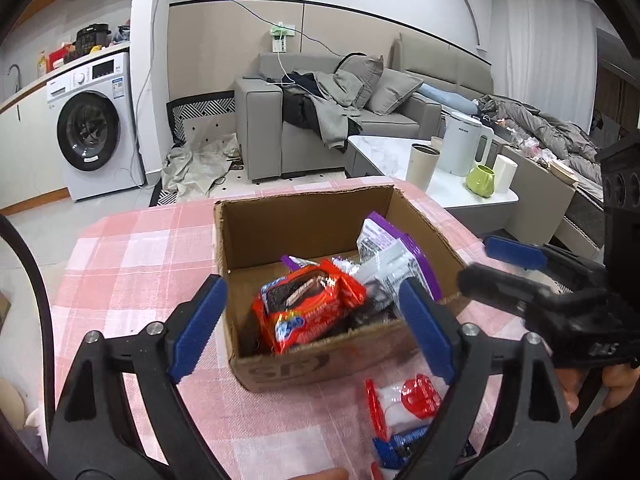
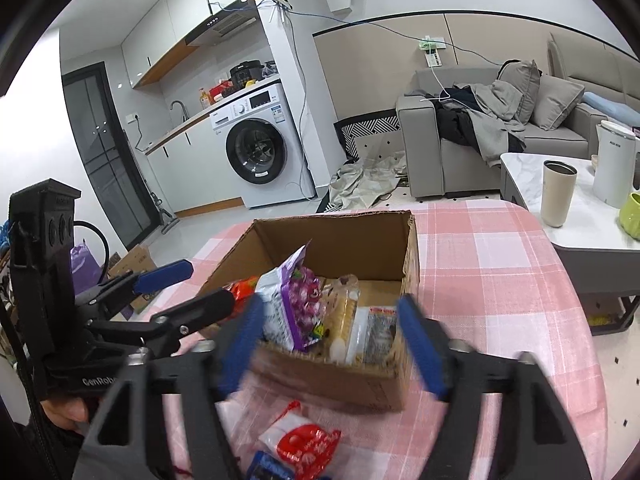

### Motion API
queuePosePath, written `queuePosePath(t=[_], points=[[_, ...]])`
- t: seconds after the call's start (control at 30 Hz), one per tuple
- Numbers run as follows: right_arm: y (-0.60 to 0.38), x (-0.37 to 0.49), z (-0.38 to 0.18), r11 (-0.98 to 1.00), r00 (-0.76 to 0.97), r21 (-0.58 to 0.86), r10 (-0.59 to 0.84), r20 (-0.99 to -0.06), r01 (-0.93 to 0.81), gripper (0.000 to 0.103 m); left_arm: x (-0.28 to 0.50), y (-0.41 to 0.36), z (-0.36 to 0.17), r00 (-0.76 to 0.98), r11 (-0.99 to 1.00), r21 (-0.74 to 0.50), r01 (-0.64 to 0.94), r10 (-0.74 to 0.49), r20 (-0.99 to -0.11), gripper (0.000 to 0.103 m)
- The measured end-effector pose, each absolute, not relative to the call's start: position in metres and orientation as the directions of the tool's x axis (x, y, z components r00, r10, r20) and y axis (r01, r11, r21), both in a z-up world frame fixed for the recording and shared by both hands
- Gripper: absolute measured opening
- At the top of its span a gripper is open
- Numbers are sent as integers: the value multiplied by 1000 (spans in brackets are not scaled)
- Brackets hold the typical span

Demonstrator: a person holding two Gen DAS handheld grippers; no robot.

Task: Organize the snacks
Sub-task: 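Move both grippers back toward the remaining snacks on the table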

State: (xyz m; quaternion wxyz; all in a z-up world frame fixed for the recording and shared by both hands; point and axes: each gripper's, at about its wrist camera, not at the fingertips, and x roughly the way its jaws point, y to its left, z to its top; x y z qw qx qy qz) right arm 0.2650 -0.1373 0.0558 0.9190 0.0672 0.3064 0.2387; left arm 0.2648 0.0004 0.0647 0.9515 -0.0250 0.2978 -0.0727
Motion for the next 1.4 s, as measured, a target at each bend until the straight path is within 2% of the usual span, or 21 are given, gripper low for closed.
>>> queuePosePath(t=[0.03,0.07,0.23,0.77,1.4], points=[[-139,262,56,876,696,271,482,-532,-400,93,260,0,66,813,988,-92,121,-152,-562,95],[-140,257,56,873,694,272,486,-531,-404,96,255,0,65,815,988,-97,117,-151,-560,103],[-145,237,56,879,694,249,475,-541,-408,102,222,7,65,822,989,-107,99,-142,-552,103],[-161,175,21,898,658,242,436,-614,-369,102,121,29,36,804,996,-81,29,-71,-591,102],[-161,107,-11,905,617,244,418,-667,-350,103,70,36,19,791,995,-98,-12,-51,-610,102]])
